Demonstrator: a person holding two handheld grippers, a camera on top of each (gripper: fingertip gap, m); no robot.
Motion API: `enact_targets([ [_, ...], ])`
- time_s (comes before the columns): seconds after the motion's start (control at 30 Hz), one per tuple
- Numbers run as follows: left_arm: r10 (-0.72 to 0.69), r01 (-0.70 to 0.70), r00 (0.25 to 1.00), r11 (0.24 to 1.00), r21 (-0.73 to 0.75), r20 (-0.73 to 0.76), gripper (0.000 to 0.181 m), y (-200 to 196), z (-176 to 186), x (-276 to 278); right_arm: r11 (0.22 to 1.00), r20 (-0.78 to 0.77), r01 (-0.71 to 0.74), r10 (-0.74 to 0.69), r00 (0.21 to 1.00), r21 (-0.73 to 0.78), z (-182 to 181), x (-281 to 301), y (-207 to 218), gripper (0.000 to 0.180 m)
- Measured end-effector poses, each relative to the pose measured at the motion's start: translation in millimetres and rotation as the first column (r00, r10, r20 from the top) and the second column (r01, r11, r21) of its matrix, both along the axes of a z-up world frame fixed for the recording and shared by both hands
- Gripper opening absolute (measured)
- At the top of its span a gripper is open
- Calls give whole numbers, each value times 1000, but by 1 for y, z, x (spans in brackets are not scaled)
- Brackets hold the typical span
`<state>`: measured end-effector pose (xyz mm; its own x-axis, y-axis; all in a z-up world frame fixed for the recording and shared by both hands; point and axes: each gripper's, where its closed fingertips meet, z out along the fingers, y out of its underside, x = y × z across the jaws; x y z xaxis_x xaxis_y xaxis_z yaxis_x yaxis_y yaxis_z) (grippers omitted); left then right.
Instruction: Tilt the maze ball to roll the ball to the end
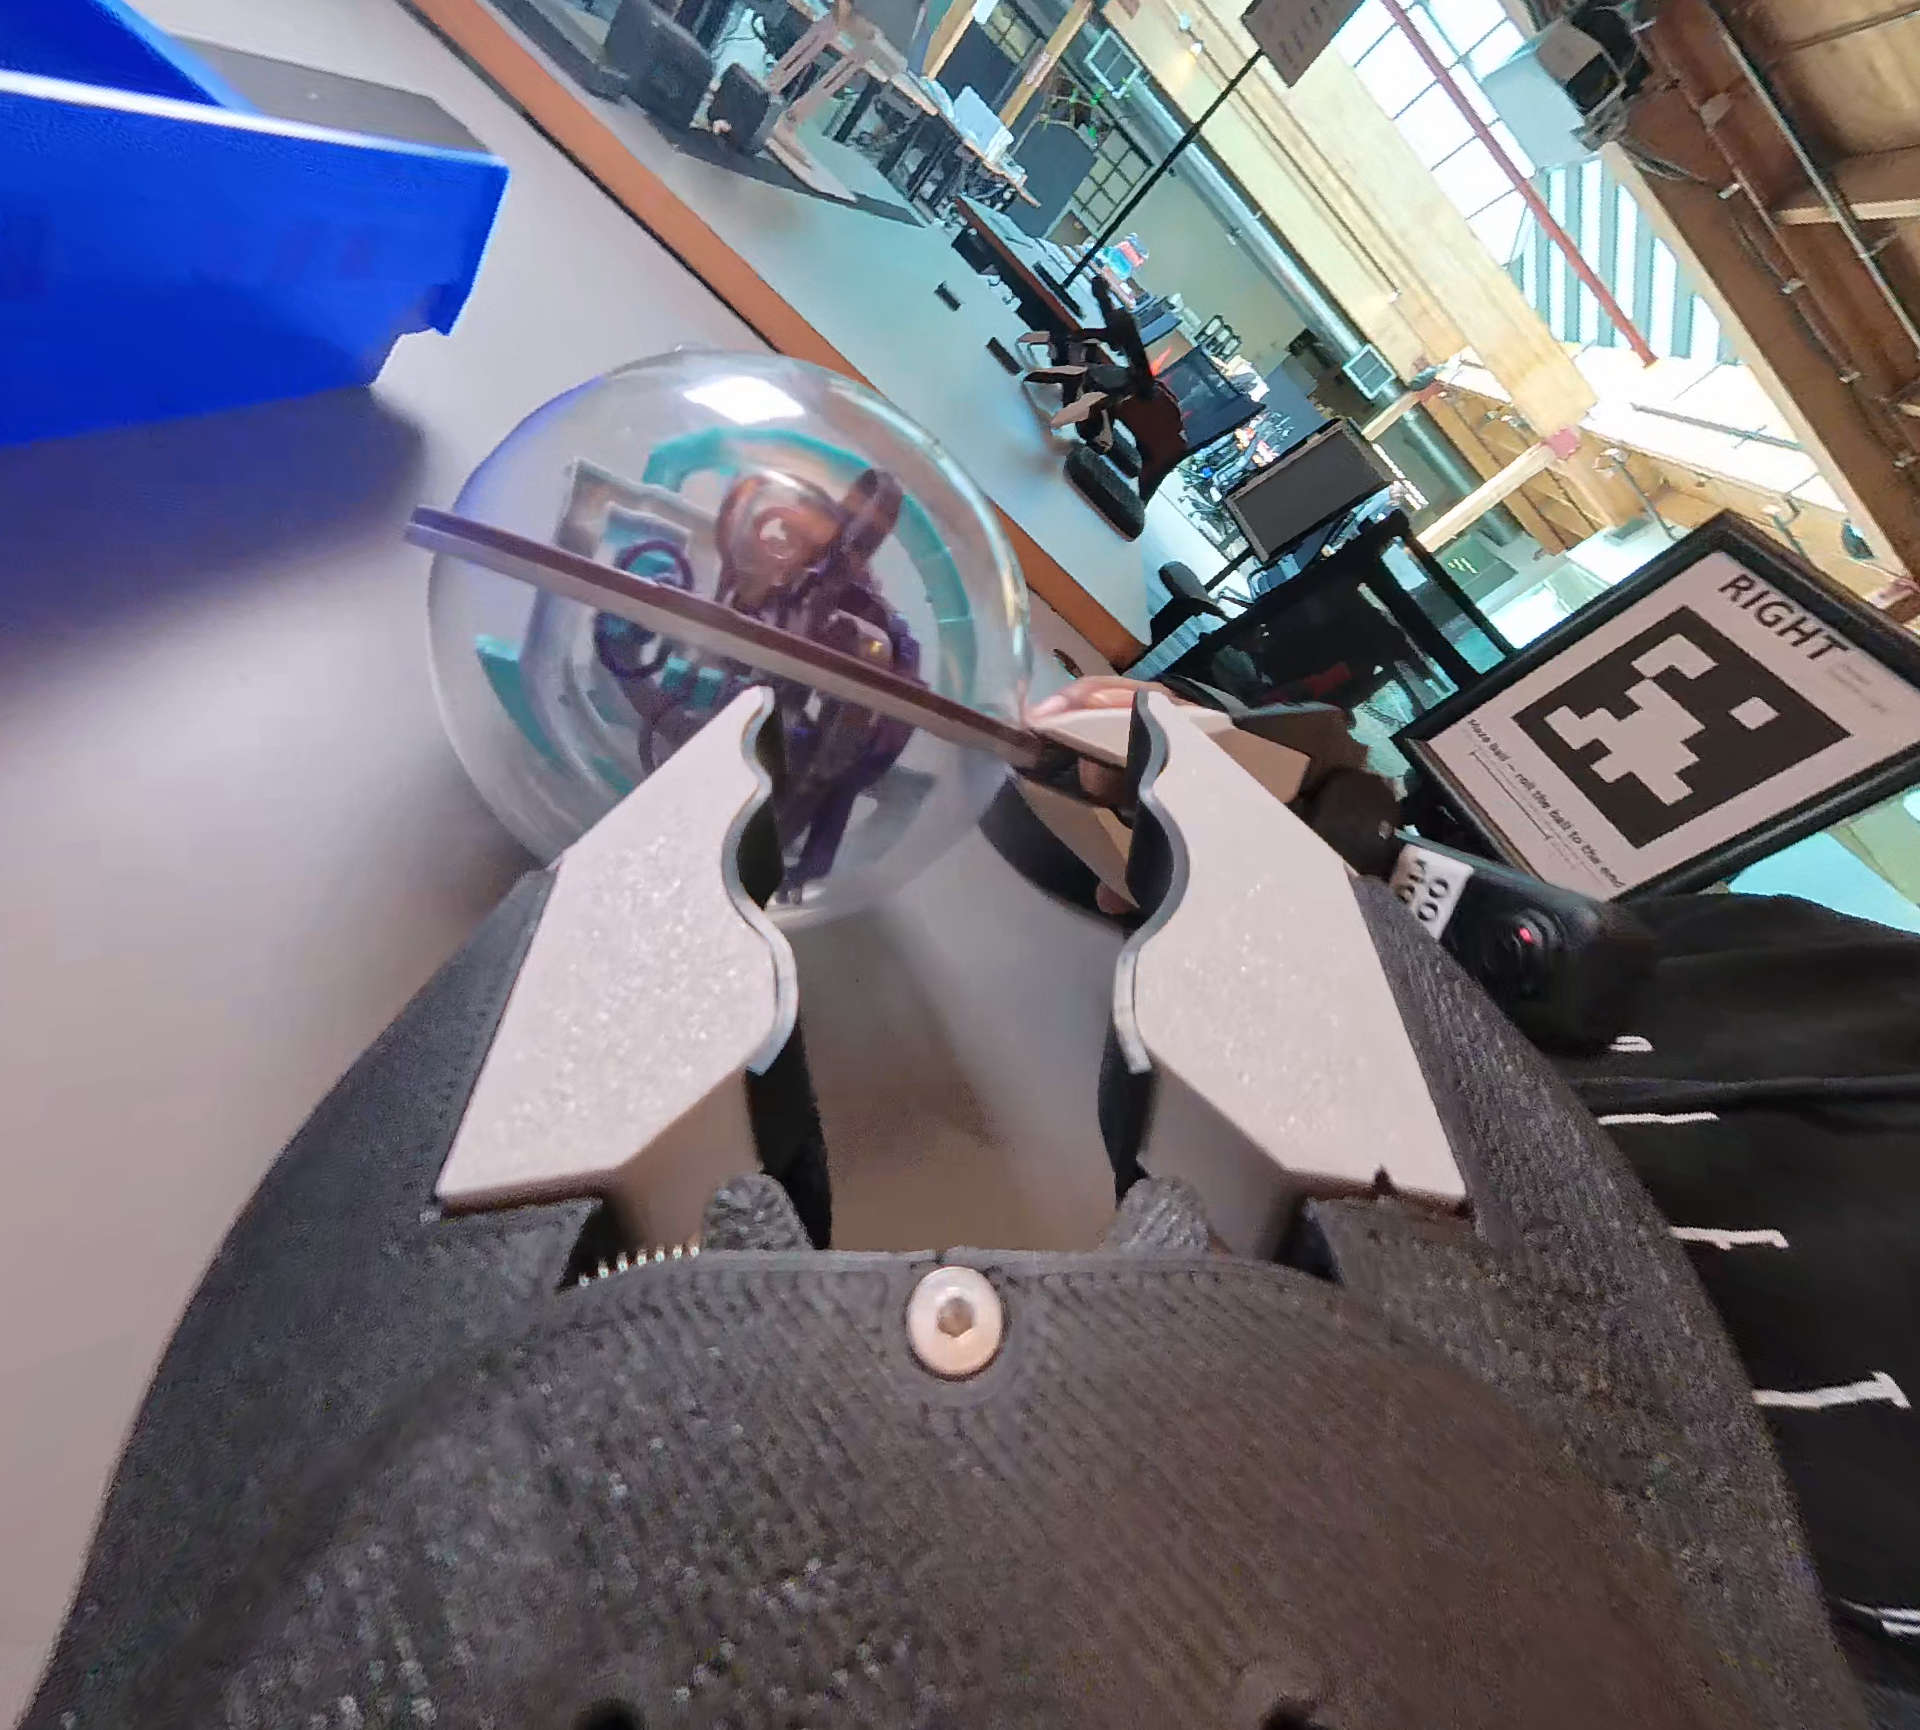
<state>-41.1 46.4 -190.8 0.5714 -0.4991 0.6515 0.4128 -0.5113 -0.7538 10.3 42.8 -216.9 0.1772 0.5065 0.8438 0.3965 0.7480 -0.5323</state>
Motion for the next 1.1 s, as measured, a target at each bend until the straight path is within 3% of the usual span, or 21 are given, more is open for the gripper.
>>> enact_targets([
  [0.17,59,-56,997,997,-56,41,59,4,-20,-14,994,69,-62,55,996,95,-17,-6,-24,5],
  [0.3,69,-65,997,994,-85,45,58,0,-34,-18,987,41,-146,149,988,-64,-13,16,-37,14],
  [0.4,70,-68,997,993,-96,21,54,-1,-42,-22,936,-29,-148,147,989,-320,-8,47,-17,17],
  [0.57,32,-27,998,993,-111,47,41,-5,-48,-24,649,-62,-134,132,989,-749,-26,81,45,23],
  [0.77,-17,23,994,998,-52,106,22,-7,-45,-23,240,-95,-169,293,951,-956,-47,71,83,36],
  [0.9,-46,50,992,998,-31,114,16,-8,-46,-21,-116,-177,-141,424,888,-983,-54,58,76,46],
  [0.97,-76,78,993,997,-23,90,16,-11,-50,-17,-191,-208,-129,489,847,-973,-52,57,65,44],
  [1.1,-131,133,990,991,-34,60,14,-19,-55,-10,-171,-177,-100,525,833,-980,-57,56,62,24],
])
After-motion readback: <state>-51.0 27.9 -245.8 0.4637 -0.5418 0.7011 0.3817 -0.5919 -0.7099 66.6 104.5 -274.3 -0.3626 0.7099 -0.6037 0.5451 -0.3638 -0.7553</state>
